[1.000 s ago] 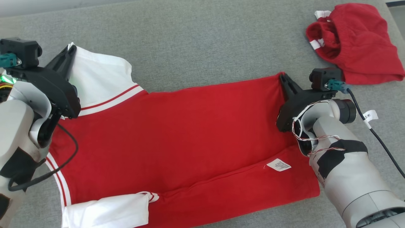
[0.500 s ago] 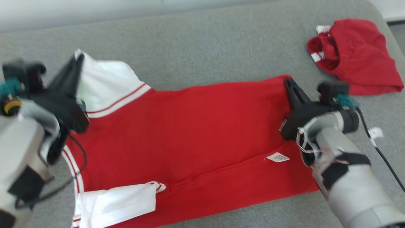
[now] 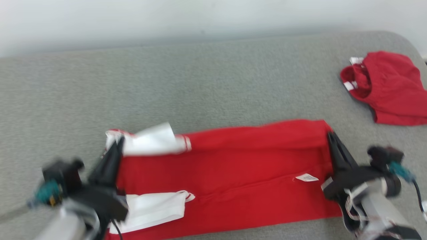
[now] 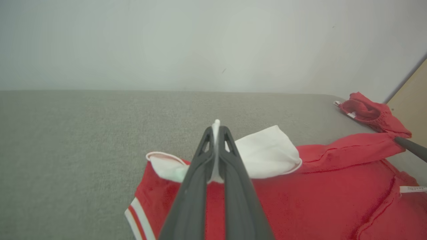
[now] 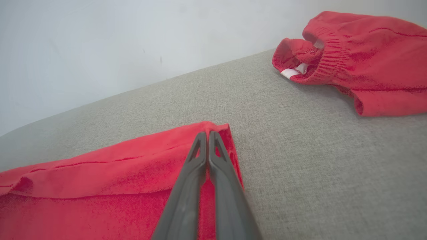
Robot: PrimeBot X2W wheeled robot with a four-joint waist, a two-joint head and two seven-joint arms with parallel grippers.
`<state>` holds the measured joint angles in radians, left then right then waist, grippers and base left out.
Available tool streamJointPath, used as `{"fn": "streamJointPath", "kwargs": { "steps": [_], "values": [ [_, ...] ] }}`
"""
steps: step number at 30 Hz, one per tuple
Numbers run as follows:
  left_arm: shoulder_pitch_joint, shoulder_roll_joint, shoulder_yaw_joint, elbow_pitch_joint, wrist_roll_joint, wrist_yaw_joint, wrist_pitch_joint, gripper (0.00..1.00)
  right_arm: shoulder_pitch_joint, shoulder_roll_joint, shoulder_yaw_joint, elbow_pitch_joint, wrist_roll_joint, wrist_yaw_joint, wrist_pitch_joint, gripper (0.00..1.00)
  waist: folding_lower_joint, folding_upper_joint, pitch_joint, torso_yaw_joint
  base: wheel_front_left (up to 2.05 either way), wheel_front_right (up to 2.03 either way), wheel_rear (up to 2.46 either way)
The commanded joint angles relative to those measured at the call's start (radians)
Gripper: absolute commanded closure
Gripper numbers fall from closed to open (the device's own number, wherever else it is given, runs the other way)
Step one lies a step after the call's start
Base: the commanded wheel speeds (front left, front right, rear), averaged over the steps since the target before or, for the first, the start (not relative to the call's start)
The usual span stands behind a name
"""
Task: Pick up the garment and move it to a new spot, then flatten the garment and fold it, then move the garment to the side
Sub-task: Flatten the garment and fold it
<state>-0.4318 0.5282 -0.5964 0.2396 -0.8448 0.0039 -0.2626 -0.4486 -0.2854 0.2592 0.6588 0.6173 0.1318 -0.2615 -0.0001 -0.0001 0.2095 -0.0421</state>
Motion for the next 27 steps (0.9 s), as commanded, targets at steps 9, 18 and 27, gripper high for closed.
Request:
{"fn": "streamJointPath", "kwargs": {
  "steps": [9, 18, 27],
  "values": [
    [0.261, -0.099, 0.068, -0.064, 0.073, 0.010, -0.002, 1.00, 0.143, -0.028, -0.054, -0.050, 0.037, -0.002, -0.004, 1.00, 0.0001, 0.0001, -0.061, 0.053, 0.00, 0.00, 0.00],
    [0.306, -0.192, 0.131, 0.075, 0.123, -0.051, -0.002, 1.00, 0.211, -0.020, -0.070, -0.025, 0.048, -0.002, -0.004, 1.00, 0.0001, 0.0001, -0.090, 0.077, 0.00, 0.00, 0.00],
    [0.291, -0.255, 0.200, 0.179, 0.237, -0.082, -0.002, 0.05, 0.215, -0.003, -0.051, 0.024, 0.051, -0.002, -0.004, 0.00, 0.0001, 0.0001, -0.117, 0.073, 0.00, 0.00, 0.00]
  ]
}}
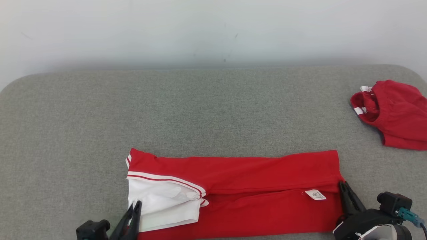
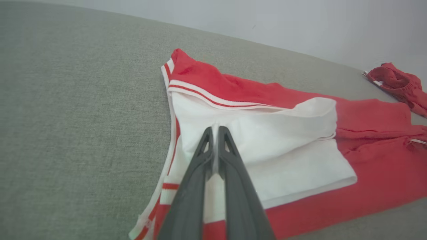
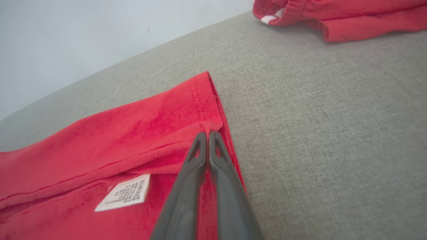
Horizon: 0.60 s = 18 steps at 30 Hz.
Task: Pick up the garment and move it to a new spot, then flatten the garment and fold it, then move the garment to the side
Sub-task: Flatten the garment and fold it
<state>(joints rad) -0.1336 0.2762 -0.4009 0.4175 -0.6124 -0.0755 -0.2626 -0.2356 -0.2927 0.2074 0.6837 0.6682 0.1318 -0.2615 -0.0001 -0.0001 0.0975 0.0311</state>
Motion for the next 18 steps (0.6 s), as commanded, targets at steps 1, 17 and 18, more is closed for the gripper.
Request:
{"fn": "streamJointPath", "kwargs": {
  "steps": [1, 17, 18],
  "values": [
    [-0.004, -0.009, 0.019, 0.003, 0.018, -0.003, -0.002, 0.00, 0.000, 0.004, -0.004, -0.005, 0.000, -0.002, -0.004, 0.00, 0.0001, 0.0001, -0.008, 0.000, 0.00, 0.00, 0.00],
    [0.172, -0.147, 0.364, -0.239, 0.349, -0.026, -0.002, 0.00, -0.040, 0.006, -0.063, 0.066, -0.077, -0.002, -0.003, 0.00, 0.0001, 0.0001, -0.058, 0.027, 0.00, 0.00, 0.00],
    [0.184, -0.156, 0.378, -0.234, 0.360, -0.031, -0.002, 0.00, -0.051, 0.008, -0.062, 0.087, -0.081, -0.002, -0.003, 0.00, 0.0001, 0.0001, -0.059, 0.029, 0.00, 0.00, 0.00]
  ]
}}
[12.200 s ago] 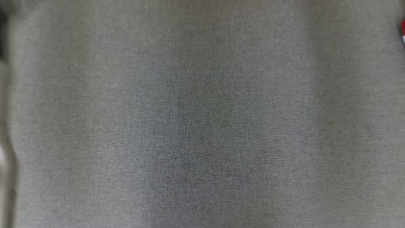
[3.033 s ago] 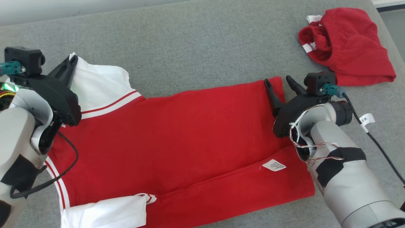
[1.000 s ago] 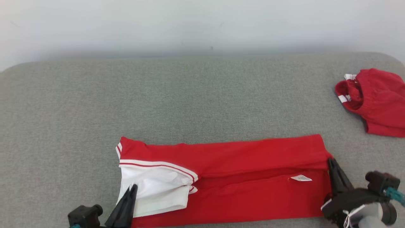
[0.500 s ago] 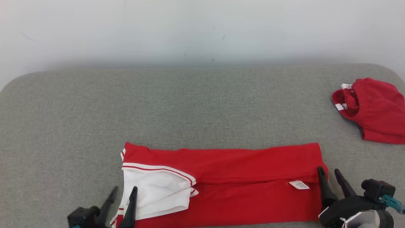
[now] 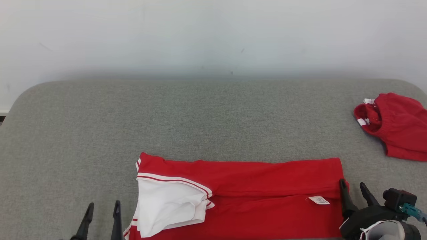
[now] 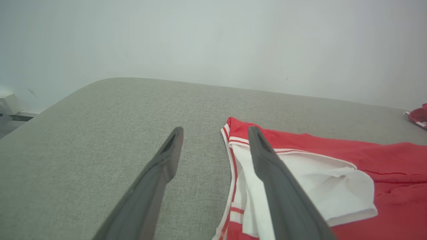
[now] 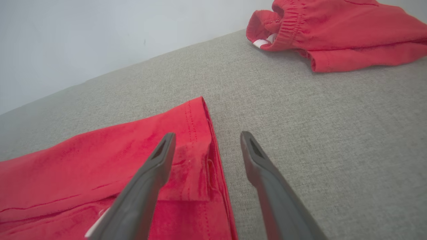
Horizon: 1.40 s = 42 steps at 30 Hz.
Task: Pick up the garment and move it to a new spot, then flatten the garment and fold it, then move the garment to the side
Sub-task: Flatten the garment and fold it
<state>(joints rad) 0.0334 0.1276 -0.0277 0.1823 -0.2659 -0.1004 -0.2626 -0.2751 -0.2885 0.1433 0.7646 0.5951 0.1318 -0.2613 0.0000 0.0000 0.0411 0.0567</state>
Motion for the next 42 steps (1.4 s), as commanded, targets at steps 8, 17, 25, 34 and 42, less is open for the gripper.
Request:
{"fn": "streamJointPath", "kwargs": {
  "steps": [8, 17, 25, 34, 42],
  "values": [
    [0.049, -0.056, 0.058, 0.007, 0.074, -0.026, -0.002, 0.00, -0.084, 0.019, 0.017, 0.191, -0.005, -0.002, 0.044, 0.00, 0.0000, 0.0000, -0.005, 0.029, 0.00, 0.00, 0.00],
    [0.057, -0.074, 0.096, 0.017, 0.098, -0.029, -0.003, 0.00, -0.099, 0.038, 0.076, 0.265, 0.046, -0.002, 0.090, 1.00, 0.0000, 0.0000, -0.008, 0.036, 0.00, 0.00, 0.00],
    [0.070, -0.078, 0.104, 0.028, 0.089, -0.030, -0.003, 0.00, -0.105, -0.035, 0.093, 0.281, 0.080, -0.003, 0.042, 1.00, 0.0000, 0.0000, -0.030, 0.026, 0.00, 0.00, 0.00],
    [0.086, -0.078, 0.108, 0.029, 0.069, -0.030, -0.003, 0.00, -0.061, -0.165, 0.088, 0.261, 0.097, -0.003, 0.008, 1.00, 0.0000, 0.0000, -0.048, 0.006, 0.00, 0.00, 0.00],
    [0.098, -0.078, 0.138, 0.027, 0.087, -0.030, -0.003, 0.00, -0.030, -0.123, 0.158, 0.043, 0.172, -0.002, 0.032, 1.00, 0.0000, 0.0000, -0.057, -0.028, 0.00, 0.00, 0.00]
  ]
}}
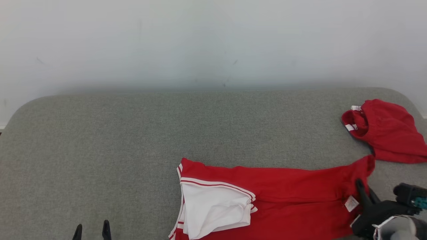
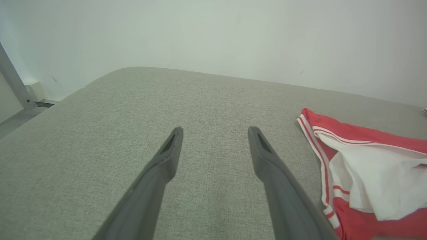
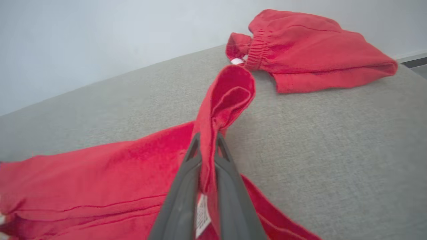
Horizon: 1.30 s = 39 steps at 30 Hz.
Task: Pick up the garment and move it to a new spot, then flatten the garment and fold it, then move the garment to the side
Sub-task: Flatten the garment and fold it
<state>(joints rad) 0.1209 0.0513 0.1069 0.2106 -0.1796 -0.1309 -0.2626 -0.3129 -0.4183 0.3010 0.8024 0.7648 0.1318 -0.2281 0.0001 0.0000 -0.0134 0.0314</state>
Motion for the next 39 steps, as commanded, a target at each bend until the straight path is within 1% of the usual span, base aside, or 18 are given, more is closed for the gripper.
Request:
{"fn": "streamJointPath", "kwargs": {
  "steps": [1, 4, 8, 11, 14, 17, 22, 23, 26, 32, 39],
  "values": [
    [0.010, -0.002, 0.005, -0.001, 0.004, 0.001, -0.003, 0.00, 0.013, 0.014, 0.009, -0.036, 0.022, -0.002, 0.007, 1.00, -0.0001, 0.0000, -0.003, -0.003, 0.00, 0.00, 0.00],
    [0.005, -0.002, 0.012, -0.003, 0.016, 0.001, -0.003, 0.00, 0.028, 0.043, 0.043, -0.165, 0.066, -0.002, 0.037, 1.00, -0.0001, 0.0000, -0.006, -0.002, 0.00, 0.00, 0.00],
    [0.000, -0.002, 0.013, 0.003, 0.025, 0.001, -0.003, 0.00, 0.016, 0.089, 0.095, -0.297, 0.065, -0.002, 0.067, 1.00, -0.0001, 0.0000, -0.008, 0.010, 0.00, 0.00, 0.00],
    [-0.006, -0.002, 0.011, 0.007, 0.030, 0.001, -0.003, 0.00, -0.012, 0.151, 0.126, -0.345, 0.053, -0.002, 0.088, 1.00, -0.0001, 0.0000, -0.009, 0.025, 0.00, 0.00, 0.00],
    [-0.015, -0.002, -0.002, 0.013, 0.030, 0.001, -0.003, 0.00, -0.040, 0.215, 0.152, -0.354, 0.031, -0.002, 0.103, 1.00, -0.0001, 0.0000, -0.010, 0.050, 0.00, 0.00, 0.00],
    [-0.022, -0.001, -0.016, 0.020, 0.024, 0.001, -0.003, 0.00, -0.063, 0.276, 0.181, -0.340, 0.006, -0.002, 0.111, 1.00, -0.0001, 0.0000, -0.009, 0.082, 0.00, 0.00, 0.00],
    [-0.039, -0.002, -0.025, 0.026, 0.010, 0.001, -0.003, 0.00, -0.093, 0.336, 0.216, -0.284, -0.019, -0.002, 0.108, 1.00, -0.0001, 0.0000, -0.001, 0.129, 0.00, 0.00, 0.00],
    [-0.039, -0.002, -0.025, 0.026, 0.010, 0.001, -0.003, 0.00, -0.093, 0.336, 0.216, -0.284, -0.019, -0.002, 0.108, 1.00, -0.0001, 0.0000, -0.001, 0.129, 0.00, 0.00, 0.00],
    [-0.047, -0.002, -0.033, 0.033, 0.007, 0.001, -0.003, 0.00, -0.124, 0.357, 0.242, -0.232, -0.030, -0.002, 0.103, 1.00, -0.0001, 0.0000, 0.007, 0.149, 0.00, 0.00, 0.00],
    [-0.073, -0.002, -0.047, 0.046, -0.007, 0.001, -0.003, 0.00, -0.186, 0.368, 0.299, -0.089, -0.072, -0.002, 0.064, 1.00, -0.0001, 0.0000, 0.031, 0.173, 0.00, 0.00, 0.00],
    [-0.096, -0.002, -0.060, 0.060, -0.019, 0.004, -0.003, 0.00, -0.222, 0.369, 0.401, 0.004, 0.011, -0.002, 0.045, 1.00, -0.0001, 0.0000, 0.047, 0.184, 0.00, 0.00, 0.00]
  ]
}}
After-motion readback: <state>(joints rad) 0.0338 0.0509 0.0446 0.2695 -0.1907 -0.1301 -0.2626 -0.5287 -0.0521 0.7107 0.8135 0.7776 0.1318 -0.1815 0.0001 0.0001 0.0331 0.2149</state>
